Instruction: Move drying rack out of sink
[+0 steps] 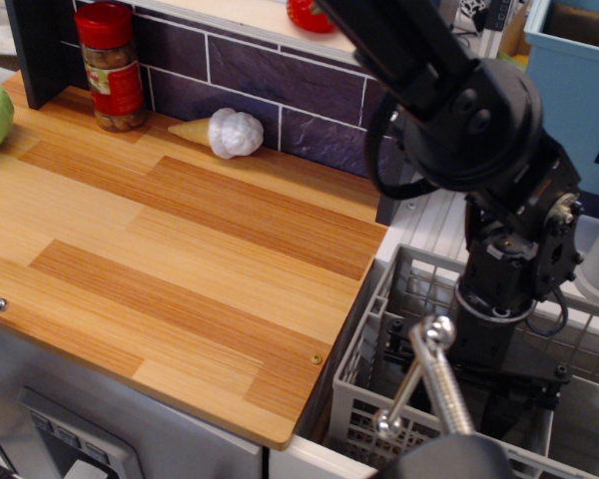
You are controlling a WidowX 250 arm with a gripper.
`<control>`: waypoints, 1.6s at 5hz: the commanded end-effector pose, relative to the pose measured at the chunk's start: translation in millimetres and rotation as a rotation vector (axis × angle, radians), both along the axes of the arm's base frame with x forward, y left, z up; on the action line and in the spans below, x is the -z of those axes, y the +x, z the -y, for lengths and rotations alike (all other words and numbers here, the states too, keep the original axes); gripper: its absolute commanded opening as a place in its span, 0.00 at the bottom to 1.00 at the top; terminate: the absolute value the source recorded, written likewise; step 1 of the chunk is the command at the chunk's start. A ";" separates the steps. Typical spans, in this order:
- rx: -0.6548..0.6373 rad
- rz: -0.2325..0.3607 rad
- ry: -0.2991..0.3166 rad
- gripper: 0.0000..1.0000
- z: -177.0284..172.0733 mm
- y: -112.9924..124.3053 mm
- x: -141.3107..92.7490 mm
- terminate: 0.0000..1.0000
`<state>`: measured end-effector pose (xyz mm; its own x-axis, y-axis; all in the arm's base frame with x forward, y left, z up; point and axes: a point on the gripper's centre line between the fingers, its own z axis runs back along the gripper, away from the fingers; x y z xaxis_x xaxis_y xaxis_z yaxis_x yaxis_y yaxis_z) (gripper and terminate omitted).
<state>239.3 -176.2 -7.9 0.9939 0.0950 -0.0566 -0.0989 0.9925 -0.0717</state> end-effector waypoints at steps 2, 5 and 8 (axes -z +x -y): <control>-0.038 0.038 -0.035 0.00 -2.6 13.5 -19.3 0.00; 0.006 0.154 -0.081 0.00 -16.9 18.3 -119.4 0.00; 0.082 0.166 -0.002 0.00 -111.2 31.0 -161.1 0.00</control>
<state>265.3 -50.9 133.6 0.9993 0.0245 0.0285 -0.0228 0.9980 -0.0597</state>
